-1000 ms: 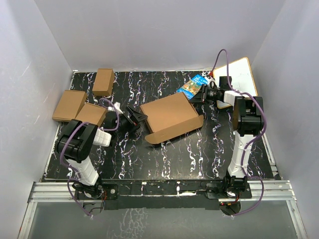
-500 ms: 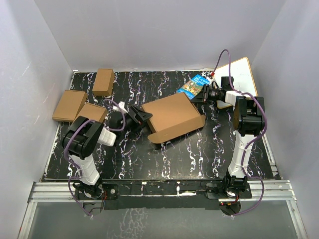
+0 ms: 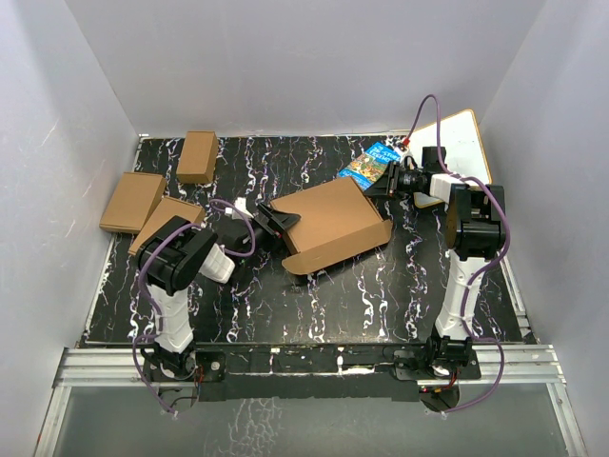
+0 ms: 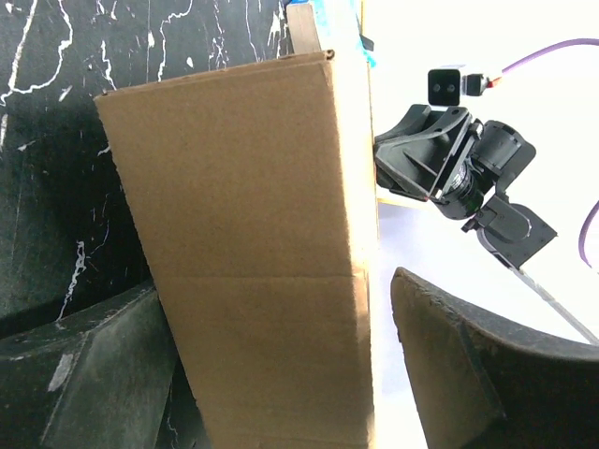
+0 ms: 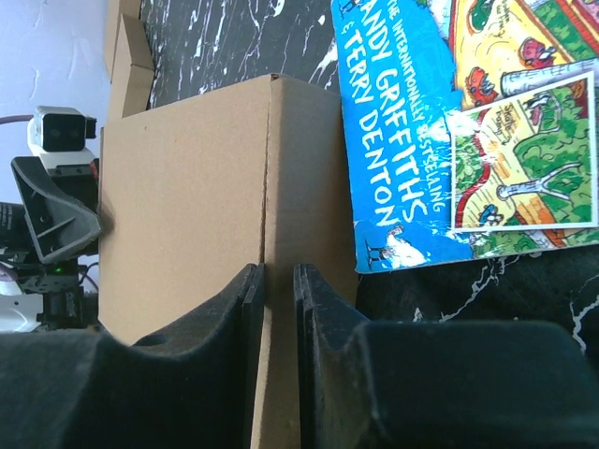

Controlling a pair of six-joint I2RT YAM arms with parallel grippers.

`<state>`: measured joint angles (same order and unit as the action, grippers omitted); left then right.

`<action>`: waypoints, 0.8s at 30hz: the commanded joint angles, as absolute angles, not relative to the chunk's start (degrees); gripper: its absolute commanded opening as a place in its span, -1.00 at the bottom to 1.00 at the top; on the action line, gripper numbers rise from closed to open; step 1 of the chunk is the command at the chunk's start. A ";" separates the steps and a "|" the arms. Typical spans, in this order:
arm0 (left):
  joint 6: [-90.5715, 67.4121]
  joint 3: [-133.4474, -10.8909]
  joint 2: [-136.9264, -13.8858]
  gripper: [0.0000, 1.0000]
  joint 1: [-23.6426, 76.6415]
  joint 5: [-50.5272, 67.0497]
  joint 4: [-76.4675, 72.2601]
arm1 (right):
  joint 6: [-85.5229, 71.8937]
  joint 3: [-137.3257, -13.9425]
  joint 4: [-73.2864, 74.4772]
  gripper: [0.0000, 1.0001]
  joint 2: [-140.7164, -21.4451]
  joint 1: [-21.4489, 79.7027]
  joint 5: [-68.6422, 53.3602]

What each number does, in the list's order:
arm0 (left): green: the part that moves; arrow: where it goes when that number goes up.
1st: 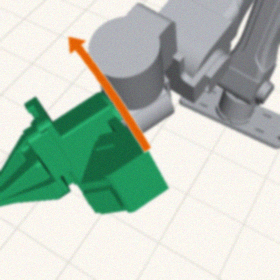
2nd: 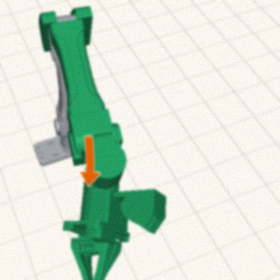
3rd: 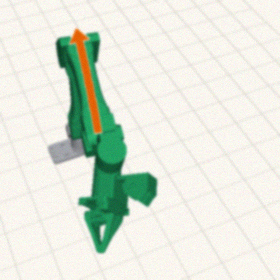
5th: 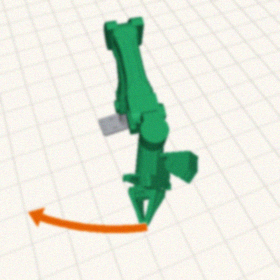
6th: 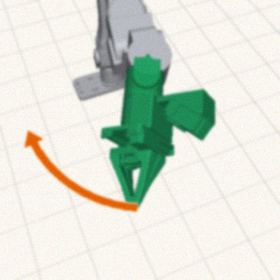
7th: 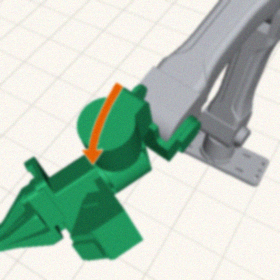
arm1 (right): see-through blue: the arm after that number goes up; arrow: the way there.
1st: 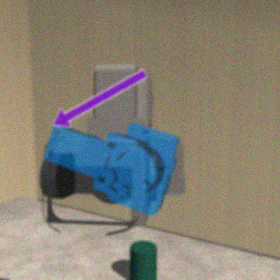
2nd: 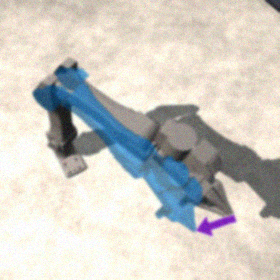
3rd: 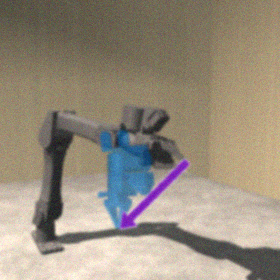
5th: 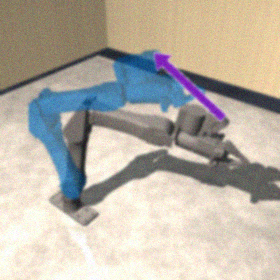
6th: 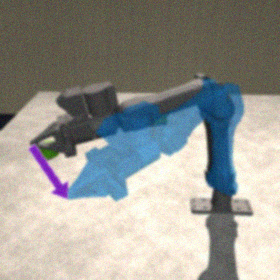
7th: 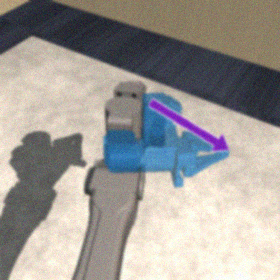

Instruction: Fold the paper box

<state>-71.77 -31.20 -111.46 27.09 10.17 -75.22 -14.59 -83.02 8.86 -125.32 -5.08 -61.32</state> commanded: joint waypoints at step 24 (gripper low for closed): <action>-76.42 -28.66 -92.35 -0.19 27.13 5.78 -63.95 | 12.88 -85.23 24.76 0.13 -105.81 -7.27 -63.02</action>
